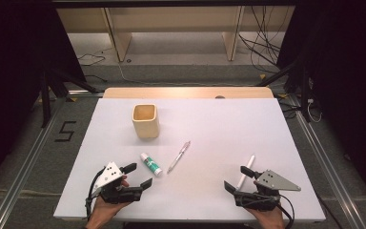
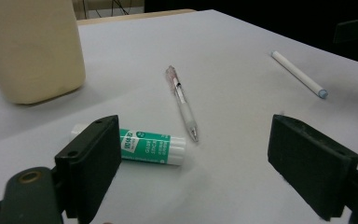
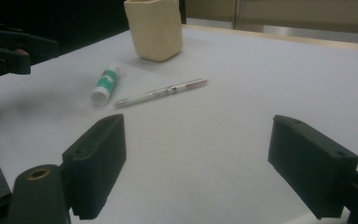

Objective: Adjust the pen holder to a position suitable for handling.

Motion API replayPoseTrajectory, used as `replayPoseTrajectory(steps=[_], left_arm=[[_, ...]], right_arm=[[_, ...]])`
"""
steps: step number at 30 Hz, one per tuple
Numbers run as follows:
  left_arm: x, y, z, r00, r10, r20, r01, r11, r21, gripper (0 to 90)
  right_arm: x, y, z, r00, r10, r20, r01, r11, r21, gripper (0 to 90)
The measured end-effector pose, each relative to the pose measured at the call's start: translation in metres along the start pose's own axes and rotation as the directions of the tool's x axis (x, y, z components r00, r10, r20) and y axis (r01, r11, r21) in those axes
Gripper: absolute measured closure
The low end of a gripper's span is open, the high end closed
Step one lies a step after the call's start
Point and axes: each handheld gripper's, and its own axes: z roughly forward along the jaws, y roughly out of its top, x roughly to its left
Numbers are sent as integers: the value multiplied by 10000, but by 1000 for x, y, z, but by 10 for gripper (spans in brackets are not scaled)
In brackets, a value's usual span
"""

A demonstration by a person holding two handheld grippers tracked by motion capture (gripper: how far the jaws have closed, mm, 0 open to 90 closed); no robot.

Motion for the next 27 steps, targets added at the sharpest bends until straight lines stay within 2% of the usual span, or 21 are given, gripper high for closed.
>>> replayPoseTrajectory(steps=[19, 23, 27], left_arm=[[3, 5, 2, 9998, -99, -148, 100, 9999, 69, 171], [6, 9, 3, 9993, -232, -292, 233, 9997, 54, 171], [11, 13, 5, 9984, -263, -499, 275, 9993, 244, 175]], right_arm=[[-1, 0, 0, 10000, 47, 74, -47, 10000, -71, 198], [-1, 0, 0, 10000, 60, 69, -60, 10000, -53, 198], [-1, 0, 0, 9999, 143, 68, -143, 9999, -1, 199]])
